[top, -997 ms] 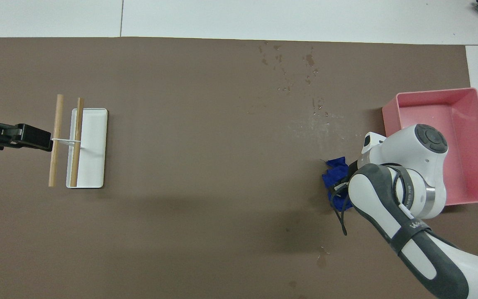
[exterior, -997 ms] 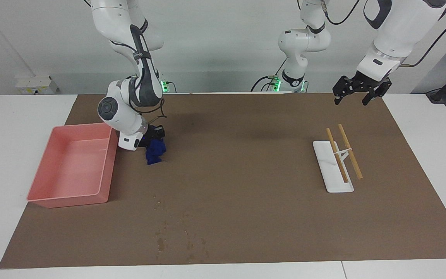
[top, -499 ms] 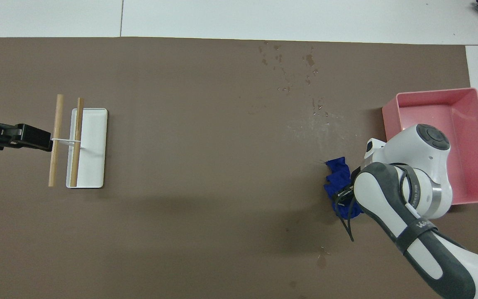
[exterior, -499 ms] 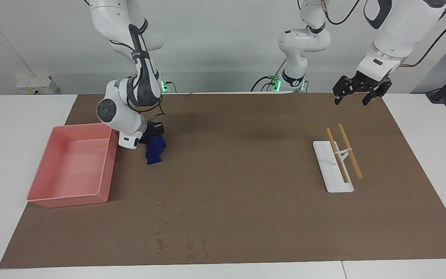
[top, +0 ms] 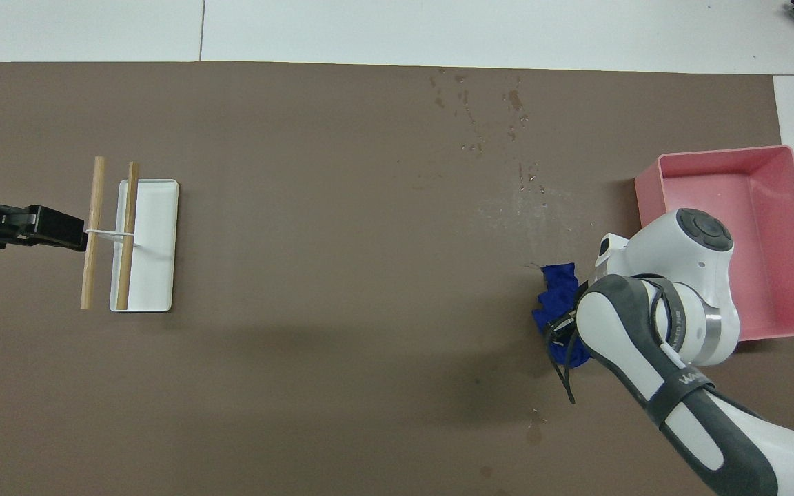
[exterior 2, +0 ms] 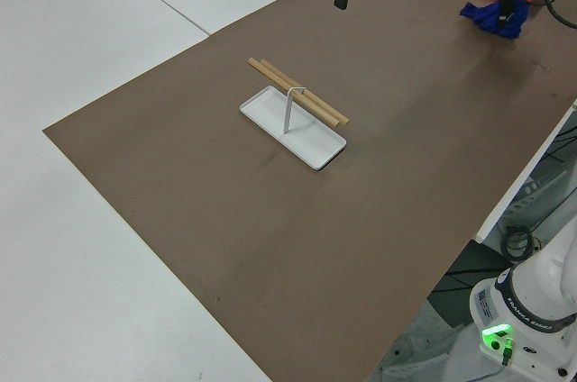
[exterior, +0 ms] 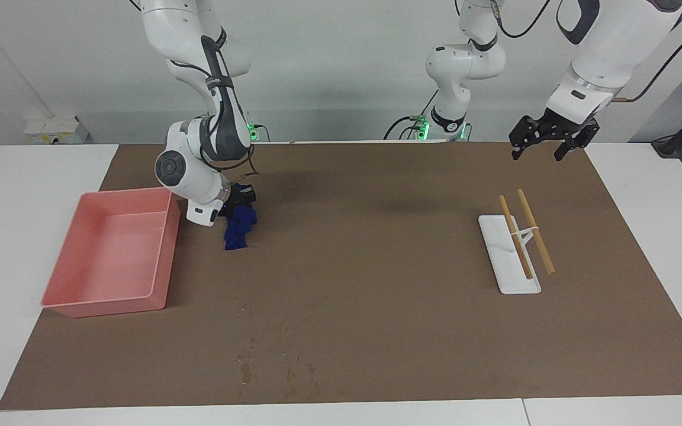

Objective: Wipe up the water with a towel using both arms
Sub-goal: 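Wipe the towel along the water streak with the right gripper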

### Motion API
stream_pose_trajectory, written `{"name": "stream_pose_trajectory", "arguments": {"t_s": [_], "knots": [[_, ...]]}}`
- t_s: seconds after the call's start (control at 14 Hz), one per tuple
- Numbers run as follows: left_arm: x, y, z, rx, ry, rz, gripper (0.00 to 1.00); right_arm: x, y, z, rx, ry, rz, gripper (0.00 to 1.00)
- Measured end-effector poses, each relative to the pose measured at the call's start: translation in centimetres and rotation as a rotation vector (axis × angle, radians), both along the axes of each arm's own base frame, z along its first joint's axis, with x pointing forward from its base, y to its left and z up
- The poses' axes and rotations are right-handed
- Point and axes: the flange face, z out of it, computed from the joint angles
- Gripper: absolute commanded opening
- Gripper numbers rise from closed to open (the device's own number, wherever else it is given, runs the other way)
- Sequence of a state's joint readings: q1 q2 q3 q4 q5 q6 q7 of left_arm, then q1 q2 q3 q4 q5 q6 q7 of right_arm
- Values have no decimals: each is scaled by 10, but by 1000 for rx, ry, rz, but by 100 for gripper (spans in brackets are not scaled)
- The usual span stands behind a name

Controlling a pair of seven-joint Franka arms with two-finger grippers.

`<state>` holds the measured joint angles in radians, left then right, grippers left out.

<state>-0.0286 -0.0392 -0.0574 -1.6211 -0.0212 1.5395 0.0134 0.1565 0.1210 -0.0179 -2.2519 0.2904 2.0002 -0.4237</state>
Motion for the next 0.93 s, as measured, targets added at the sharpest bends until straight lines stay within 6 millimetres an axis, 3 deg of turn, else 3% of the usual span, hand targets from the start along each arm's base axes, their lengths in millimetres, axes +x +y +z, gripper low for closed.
{"name": "stream_pose_trajectory", "arguments": {"t_s": [0.36, 0.93], "knots": [[0, 0, 0, 0, 0, 0, 100, -20, -2, -3, -4, 11, -1, 0], [0, 0, 0, 0, 0, 0, 100, 3, 17, 5, -34, -344, -4, 0]]}}
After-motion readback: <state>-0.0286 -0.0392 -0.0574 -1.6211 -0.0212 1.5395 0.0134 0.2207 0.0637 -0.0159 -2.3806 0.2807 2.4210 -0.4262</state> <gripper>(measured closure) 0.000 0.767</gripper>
